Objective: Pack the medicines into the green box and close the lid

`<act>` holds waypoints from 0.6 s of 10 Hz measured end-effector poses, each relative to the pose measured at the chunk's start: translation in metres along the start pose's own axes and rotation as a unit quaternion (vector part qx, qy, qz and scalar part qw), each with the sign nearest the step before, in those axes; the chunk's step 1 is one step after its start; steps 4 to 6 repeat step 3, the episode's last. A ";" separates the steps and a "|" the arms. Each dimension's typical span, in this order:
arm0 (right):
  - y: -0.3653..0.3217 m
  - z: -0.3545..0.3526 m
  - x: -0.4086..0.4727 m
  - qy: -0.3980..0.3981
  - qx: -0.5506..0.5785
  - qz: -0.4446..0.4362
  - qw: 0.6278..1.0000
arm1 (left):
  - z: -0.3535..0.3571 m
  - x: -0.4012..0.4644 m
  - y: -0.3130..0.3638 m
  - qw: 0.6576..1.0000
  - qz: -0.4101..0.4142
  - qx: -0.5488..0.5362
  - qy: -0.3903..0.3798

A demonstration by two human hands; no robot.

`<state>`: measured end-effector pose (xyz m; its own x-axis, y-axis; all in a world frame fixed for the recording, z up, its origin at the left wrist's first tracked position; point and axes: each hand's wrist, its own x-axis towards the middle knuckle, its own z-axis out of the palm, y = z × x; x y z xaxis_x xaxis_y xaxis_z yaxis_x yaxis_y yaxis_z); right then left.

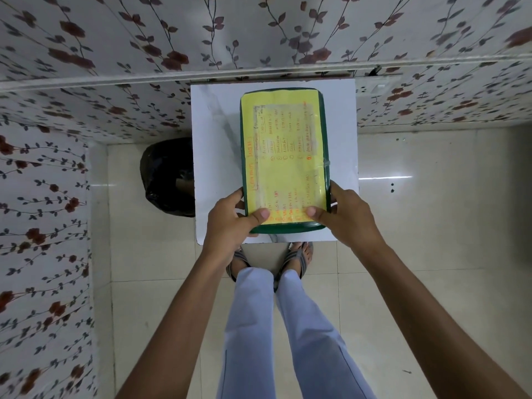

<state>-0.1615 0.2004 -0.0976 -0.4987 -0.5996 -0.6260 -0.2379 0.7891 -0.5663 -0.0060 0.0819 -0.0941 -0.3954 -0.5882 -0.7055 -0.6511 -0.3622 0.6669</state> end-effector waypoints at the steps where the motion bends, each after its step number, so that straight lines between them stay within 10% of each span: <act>1: 0.003 0.001 0.002 -0.009 -0.006 0.008 1.000 | 0.000 -0.001 0.001 1.000 0.000 -0.005 0.001; 6: -0.001 -0.004 -0.005 0.031 0.010 0.035 0.999 | 0.000 -0.012 0.008 1.000 0.002 0.005 0.030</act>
